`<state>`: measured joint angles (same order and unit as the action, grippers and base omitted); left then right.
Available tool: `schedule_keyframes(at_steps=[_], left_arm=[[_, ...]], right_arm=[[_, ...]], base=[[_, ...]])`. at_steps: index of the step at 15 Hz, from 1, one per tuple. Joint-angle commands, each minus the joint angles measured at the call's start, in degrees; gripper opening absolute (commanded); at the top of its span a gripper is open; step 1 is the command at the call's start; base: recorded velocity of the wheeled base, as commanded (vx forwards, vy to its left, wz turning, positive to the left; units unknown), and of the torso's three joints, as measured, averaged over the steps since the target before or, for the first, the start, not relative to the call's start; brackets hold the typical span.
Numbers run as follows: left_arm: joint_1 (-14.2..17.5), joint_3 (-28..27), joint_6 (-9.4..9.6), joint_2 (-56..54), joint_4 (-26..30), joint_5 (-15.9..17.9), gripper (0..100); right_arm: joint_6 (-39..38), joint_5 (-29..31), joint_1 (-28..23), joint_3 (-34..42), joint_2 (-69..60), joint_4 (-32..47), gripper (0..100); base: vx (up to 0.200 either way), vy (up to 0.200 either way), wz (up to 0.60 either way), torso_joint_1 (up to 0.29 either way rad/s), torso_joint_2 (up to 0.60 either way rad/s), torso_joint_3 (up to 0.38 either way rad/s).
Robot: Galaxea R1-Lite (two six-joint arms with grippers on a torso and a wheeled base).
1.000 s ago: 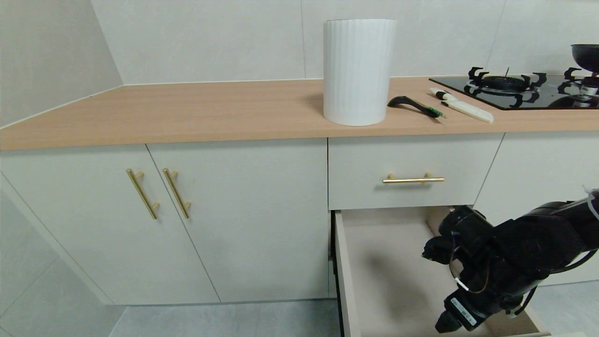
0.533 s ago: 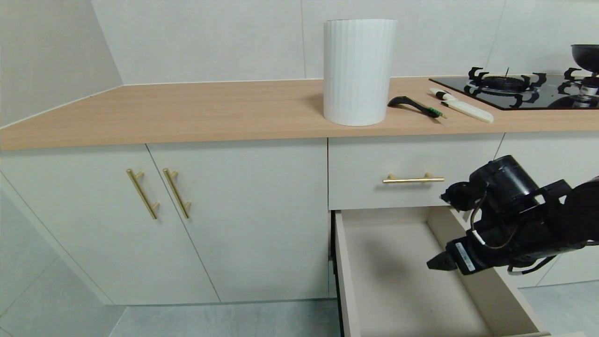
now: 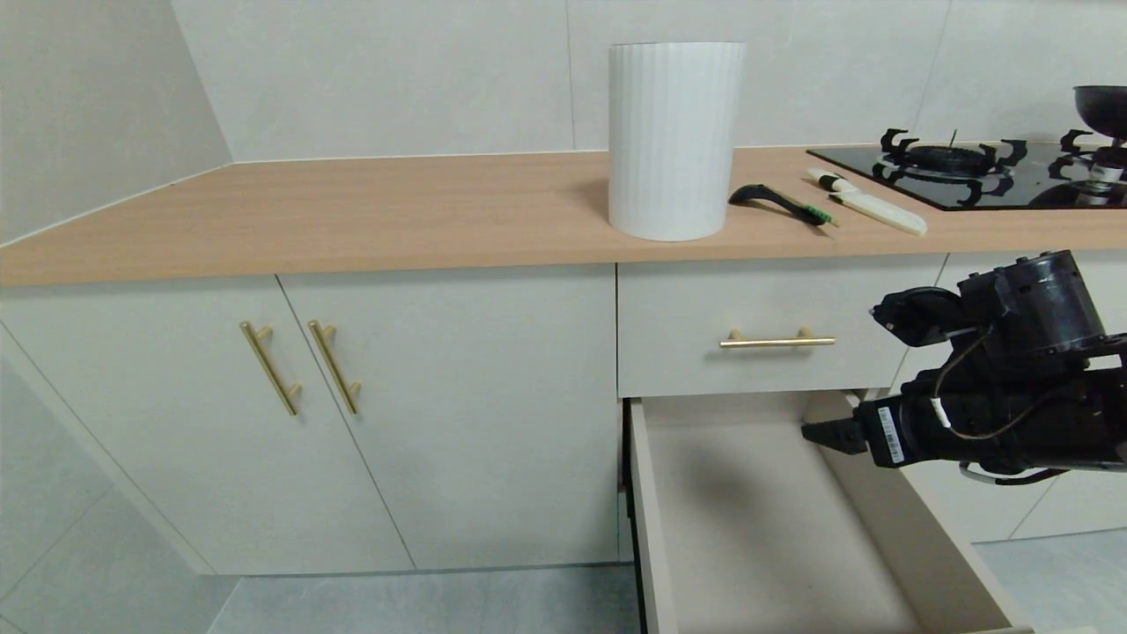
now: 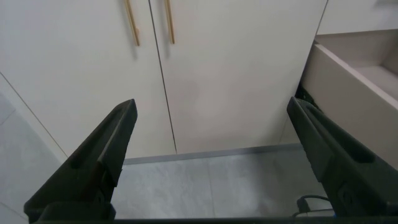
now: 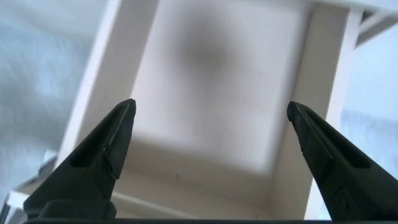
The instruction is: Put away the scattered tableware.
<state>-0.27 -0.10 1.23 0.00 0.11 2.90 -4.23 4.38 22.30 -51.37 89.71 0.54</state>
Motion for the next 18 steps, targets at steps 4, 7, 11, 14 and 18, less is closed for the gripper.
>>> schedule_keyframes(at_steps=[4, 7, 11, 14, 18], left_arm=[[0.0, 0.0, 0.0, 0.0, 0.1, 0.0, 100], [0.0, 0.0, 0.0, 0.0, 0.1, 0.0, 100], [0.0, 0.0, 0.0, 0.0, 0.1, 0.0, 100], [0.0, 0.0, 0.0, 0.0, 0.1, 0.0, 100], [0.0, 0.0, 0.0, 0.0, 0.1, 0.0, 100]], right_arm=[[0.1, 0.0, 0.0, 1.2, -0.8, -0.6, 100], [0.1, 0.1, 0.0, 1.1, -1.1, -0.6, 100], [0.1, 0.4, 0.0, 1.1, -1.0, -0.6, 100], [0.1, 0.5, 0.0, 1.1, -0.8, -0.8, 100], [0.0, 0.7, 0.0, 1.2, 0.8, -2.8, 100]], base=[[0.0, 0.0, 0.0, 0.105, -0.36, -0.259], [0.0, 0.0, 0.0, 0.149, -0.47, -0.303], [0.0, 0.0, 0.0, 0.179, -0.47, -0.286], [0.0, 0.0, 0.0, 0.191, -0.49, -0.282], [0.0, 0.0, 0.0, 0.216, -0.5, -0.284]])
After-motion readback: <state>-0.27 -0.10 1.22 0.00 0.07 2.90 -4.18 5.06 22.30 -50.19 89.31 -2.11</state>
